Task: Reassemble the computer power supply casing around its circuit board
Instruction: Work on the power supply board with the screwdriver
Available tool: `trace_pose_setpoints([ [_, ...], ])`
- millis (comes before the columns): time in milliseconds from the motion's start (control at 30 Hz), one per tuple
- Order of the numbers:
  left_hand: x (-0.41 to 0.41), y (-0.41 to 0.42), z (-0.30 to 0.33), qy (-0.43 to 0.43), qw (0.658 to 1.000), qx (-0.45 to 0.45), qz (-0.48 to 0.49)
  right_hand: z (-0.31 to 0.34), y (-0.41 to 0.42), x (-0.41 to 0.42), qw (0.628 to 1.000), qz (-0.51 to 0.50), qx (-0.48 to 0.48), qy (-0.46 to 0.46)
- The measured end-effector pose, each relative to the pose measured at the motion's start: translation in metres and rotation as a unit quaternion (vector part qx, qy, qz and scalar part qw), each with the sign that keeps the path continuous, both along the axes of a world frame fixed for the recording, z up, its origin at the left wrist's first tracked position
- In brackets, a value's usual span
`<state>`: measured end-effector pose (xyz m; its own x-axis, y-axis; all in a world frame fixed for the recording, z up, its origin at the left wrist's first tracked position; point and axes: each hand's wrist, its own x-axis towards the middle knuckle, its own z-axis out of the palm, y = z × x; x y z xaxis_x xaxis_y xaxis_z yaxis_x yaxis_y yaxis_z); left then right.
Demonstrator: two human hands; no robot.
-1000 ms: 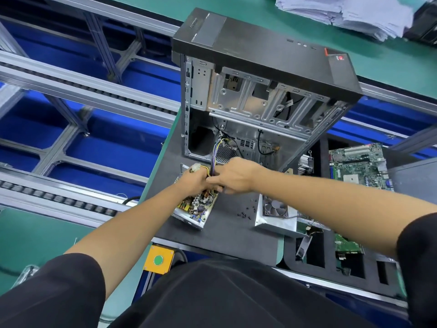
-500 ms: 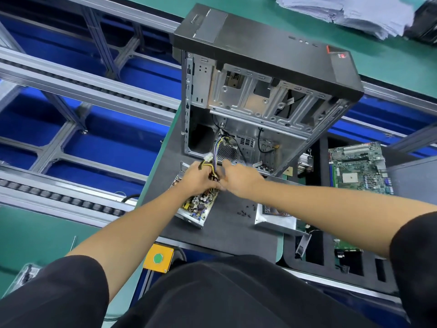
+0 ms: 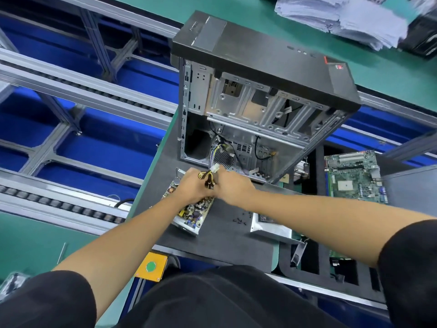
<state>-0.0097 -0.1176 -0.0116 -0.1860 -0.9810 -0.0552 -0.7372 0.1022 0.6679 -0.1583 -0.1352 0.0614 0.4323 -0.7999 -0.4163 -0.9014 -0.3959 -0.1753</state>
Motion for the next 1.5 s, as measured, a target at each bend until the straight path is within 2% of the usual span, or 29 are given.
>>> trace_pose_setpoints([
  [67, 0.001, -0.002, -0.003, 0.010, 0.999, 0.031, 0.015, 0.009, -0.017, -0.005, 0.988, 0.144, -0.047, 0.036],
  [100, 0.002, -0.001, -0.003, 0.033, 0.998, 0.052, 0.021, 0.014, -0.028, -0.009, 0.956, 0.272, -0.091, 0.059],
  [167, 0.002, -0.001, -0.001, 0.092, 0.991, 0.091, 0.030, 0.025, -0.047, -0.011, 0.847, 0.503, -0.130, 0.110],
  [200, 0.001, 0.000, 0.000, 0.101, 0.991, 0.082, 0.018, 0.028, -0.052, -0.012, 0.817, 0.551, -0.121, 0.123],
  [233, 0.000, 0.000, -0.001, 0.094, 0.994, 0.058, 0.006, 0.027, -0.053, -0.013, 0.817, 0.554, -0.108, 0.121],
  [300, 0.001, 0.000, 0.000, 0.074, 0.997, 0.035, -0.002, 0.025, -0.046, -0.014, 0.888, 0.444, -0.083, 0.088],
  [367, 0.004, -0.001, 0.001, 0.028, 1.000, 0.010, -0.004, 0.016, -0.023, -0.012, 0.969, 0.231, -0.070, 0.058],
  [433, 0.002, 0.003, 0.001, 0.043, 0.999, -0.027, 0.001, 0.003, -0.002, -0.006, 0.999, 0.033, -0.014, 0.033],
  [500, 0.002, 0.004, -0.002, 0.046, 0.998, -0.046, -0.002, 0.005, -0.002, -0.003, 0.999, -0.019, 0.040, 0.026],
  [533, 0.001, 0.003, -0.004, 0.037, 0.999, -0.035, 0.012, 0.010, -0.007, -0.004, 0.998, 0.018, 0.031, 0.042],
  [567, 0.001, 0.001, -0.003, 0.023, 0.999, -0.007, 0.023, 0.015, -0.015, -0.008, 0.992, 0.107, -0.011, 0.069],
  [600, 0.001, 0.000, -0.004, 0.013, 1.000, 0.014, 0.016, 0.019, -0.024, -0.012, 0.965, 0.234, -0.074, 0.091],
  [667, 0.002, -0.004, -0.005, 0.000, 0.999, 0.029, -0.020, 0.027, -0.040, -0.015, 0.849, 0.494, -0.145, 0.116],
  [700, 0.002, -0.004, -0.004, -0.005, 0.999, 0.030, -0.028, 0.029, -0.046, -0.015, 0.803, 0.566, -0.142, 0.125],
  [733, 0.002, -0.004, -0.003, -0.007, 0.999, 0.032, -0.028, 0.028, -0.049, -0.014, 0.788, 0.589, -0.131, 0.124],
  [800, 0.004, -0.003, -0.003, 0.011, 0.999, 0.025, -0.019, 0.025, -0.045, -0.015, 0.840, 0.518, -0.118, 0.111],
  [900, 0.001, 0.000, 0.004, -0.008, 1.000, -0.024, 0.001, 0.012, -0.025, -0.016, 0.970, 0.216, -0.072, 0.081],
  [967, 0.000, -0.001, 0.000, -0.014, 0.999, -0.041, -0.009, 0.006, -0.013, -0.009, 0.998, 0.054, -0.009, 0.042],
  [1000, 0.001, -0.003, -0.005, -0.012, 0.999, -0.040, -0.008, 0.007, -0.011, -0.005, 0.999, 0.032, 0.009, 0.033],
  [1067, 0.002, -0.005, -0.015, -0.025, 0.999, -0.028, 0.004, 0.013, -0.014, -0.005, 0.996, 0.076, 0.015, 0.045],
  [1100, 0.002, -0.005, -0.018, -0.038, 0.999, -0.006, 0.006, 0.017, -0.019, -0.008, 0.987, 0.146, -0.014, 0.064],
  [1133, 0.001, -0.006, -0.019, -0.039, 0.999, 0.011, 0.008, 0.020, -0.027, -0.013, 0.964, 0.244, -0.062, 0.086],
  [1200, 0.000, -0.005, -0.018, -0.017, 1.000, 0.008, -0.001, 0.025, -0.040, -0.018, 0.876, 0.445, -0.143, 0.117],
  [1233, -0.001, -0.003, -0.017, -0.013, 1.000, -0.006, -0.002, 0.026, -0.046, -0.018, 0.840, 0.506, -0.152, 0.122],
  [1267, 0.000, -0.002, -0.016, -0.016, 1.000, -0.010, 0.004, 0.025, -0.048, -0.018, 0.824, 0.535, -0.144, 0.118],
  [1300, 0.001, -0.002, -0.015, -0.023, 1.000, -0.008, 0.007, 0.024, -0.049, -0.018, 0.829, 0.535, -0.124, 0.102],
  [1367, 0.003, -0.002, -0.011, -0.007, 1.000, -0.006, 0.007, 0.019, -0.046, -0.020, 0.876, 0.470, -0.086, 0.062],
  [1433, 0.002, -0.002, -0.004, -0.002, 1.000, -0.025, 0.004, 0.012, -0.038, -0.026, 0.937, 0.340, -0.079, 0.028],
  [1500, 0.001, 0.001, -0.006, -0.011, 0.996, -0.087, 0.010, 0.004, -0.025, -0.027, 0.973, 0.213, -0.081, 0.012],
])
